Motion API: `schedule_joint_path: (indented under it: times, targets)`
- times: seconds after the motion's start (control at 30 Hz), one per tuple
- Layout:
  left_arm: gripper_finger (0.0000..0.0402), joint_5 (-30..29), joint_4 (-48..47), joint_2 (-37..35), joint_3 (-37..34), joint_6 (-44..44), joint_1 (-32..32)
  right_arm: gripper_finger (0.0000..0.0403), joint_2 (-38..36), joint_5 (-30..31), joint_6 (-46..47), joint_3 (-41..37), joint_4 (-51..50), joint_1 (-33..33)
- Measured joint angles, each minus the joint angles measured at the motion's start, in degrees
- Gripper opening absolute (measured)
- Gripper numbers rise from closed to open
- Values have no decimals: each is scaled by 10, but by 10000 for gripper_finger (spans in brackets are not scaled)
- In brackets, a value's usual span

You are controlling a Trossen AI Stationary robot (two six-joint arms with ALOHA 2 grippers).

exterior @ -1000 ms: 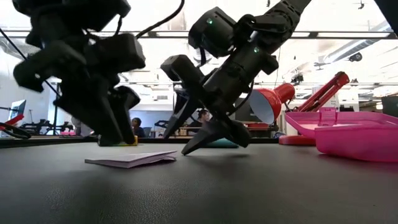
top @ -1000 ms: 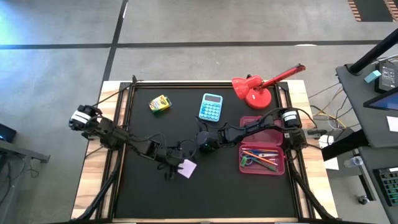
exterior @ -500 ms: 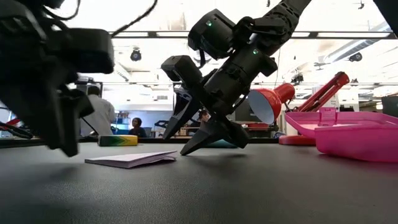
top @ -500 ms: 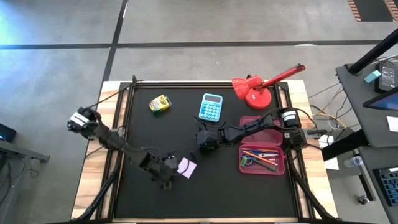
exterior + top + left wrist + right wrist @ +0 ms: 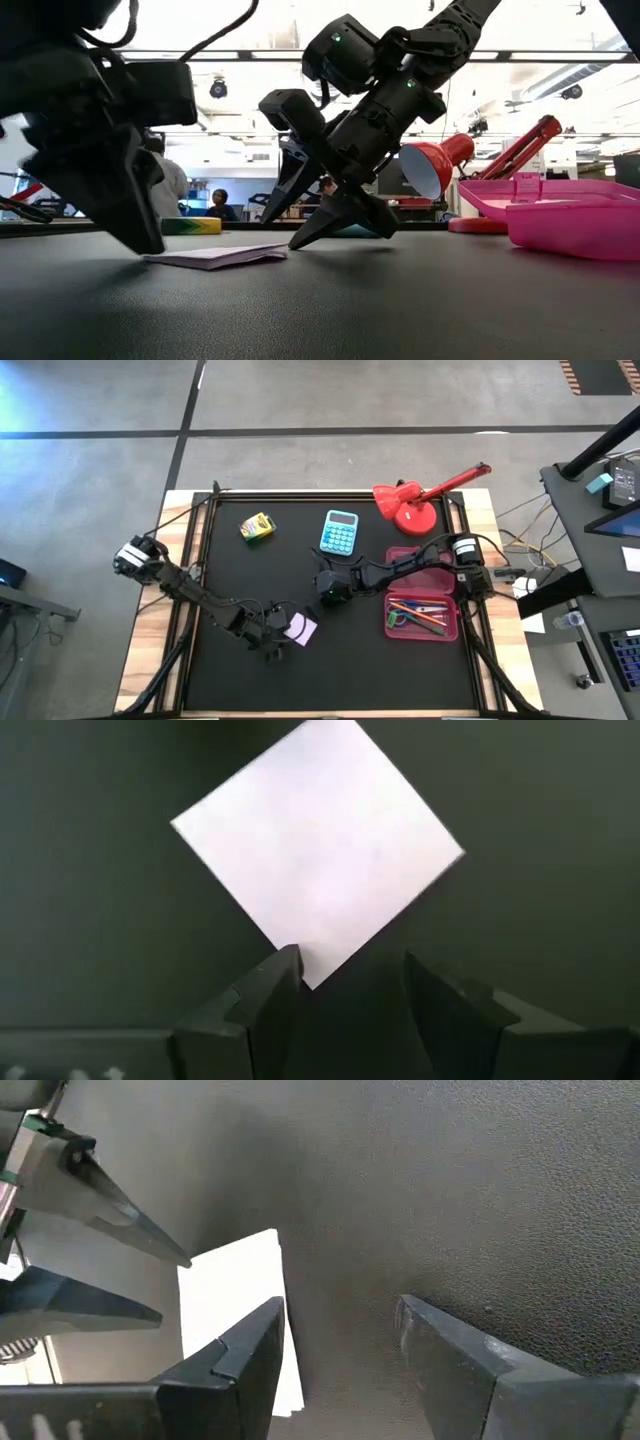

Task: Pack school essentials
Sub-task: Put the white sticky notes into the pink supply box

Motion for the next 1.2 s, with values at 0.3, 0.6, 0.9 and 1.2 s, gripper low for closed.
schedule_joint_path:
  times: [0.3, 0.6, 0.9, 1.2]
  targets:
    - [169, -53, 52, 15, 7, 136, 43, 187, 0, 1, 7, 0, 16, 1]
    - [169, -50, 58, 17, 4, 162, 70, 187, 1, 2, 16, -1, 23, 4]
    - [169, -56, 66, 21, 3, 163, 73, 187, 1, 1, 50, -1, 24, 11]
    - [169, -63, 72, 22, 4, 163, 74, 187, 1, -2, 119, -1, 27, 21]
